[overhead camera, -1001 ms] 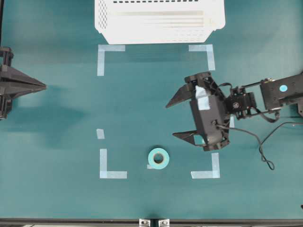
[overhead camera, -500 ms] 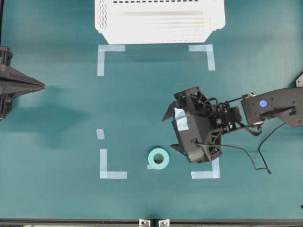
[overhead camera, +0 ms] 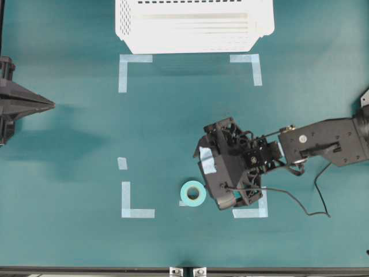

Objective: Put the tape into the white basket.
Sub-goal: 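Lower the right gripper around the tape roll's sides, then close the right gripper on the tape roll and lift it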

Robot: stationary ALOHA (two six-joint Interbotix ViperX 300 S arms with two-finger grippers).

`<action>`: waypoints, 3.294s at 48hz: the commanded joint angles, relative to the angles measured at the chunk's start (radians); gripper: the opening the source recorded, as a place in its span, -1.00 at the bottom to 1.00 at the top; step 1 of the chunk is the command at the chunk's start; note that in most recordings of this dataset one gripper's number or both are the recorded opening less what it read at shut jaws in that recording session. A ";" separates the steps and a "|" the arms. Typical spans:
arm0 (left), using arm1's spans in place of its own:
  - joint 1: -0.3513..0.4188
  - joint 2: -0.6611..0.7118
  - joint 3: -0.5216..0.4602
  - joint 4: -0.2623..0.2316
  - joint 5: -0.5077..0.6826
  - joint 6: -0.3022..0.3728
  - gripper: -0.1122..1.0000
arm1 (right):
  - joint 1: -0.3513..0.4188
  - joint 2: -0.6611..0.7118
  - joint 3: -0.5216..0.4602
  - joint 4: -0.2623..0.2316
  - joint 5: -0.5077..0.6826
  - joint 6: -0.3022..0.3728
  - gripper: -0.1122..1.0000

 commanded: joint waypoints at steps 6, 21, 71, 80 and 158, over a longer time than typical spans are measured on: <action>-0.002 0.009 -0.012 -0.002 -0.006 -0.002 -0.99 | 0.011 0.015 -0.029 -0.002 -0.003 0.014 0.89; -0.002 0.009 -0.012 -0.002 -0.005 -0.002 -0.99 | 0.040 0.055 -0.041 -0.002 -0.005 0.069 0.89; -0.002 0.009 -0.012 -0.002 -0.005 -0.002 -0.99 | 0.064 0.164 -0.106 -0.003 -0.011 0.146 0.99; -0.003 0.009 -0.012 -0.002 -0.006 -0.002 -0.99 | 0.064 0.172 -0.110 -0.002 -0.011 0.146 0.99; -0.003 0.008 -0.012 -0.002 -0.005 -0.002 -0.99 | 0.069 0.144 -0.120 -0.020 0.000 0.155 0.42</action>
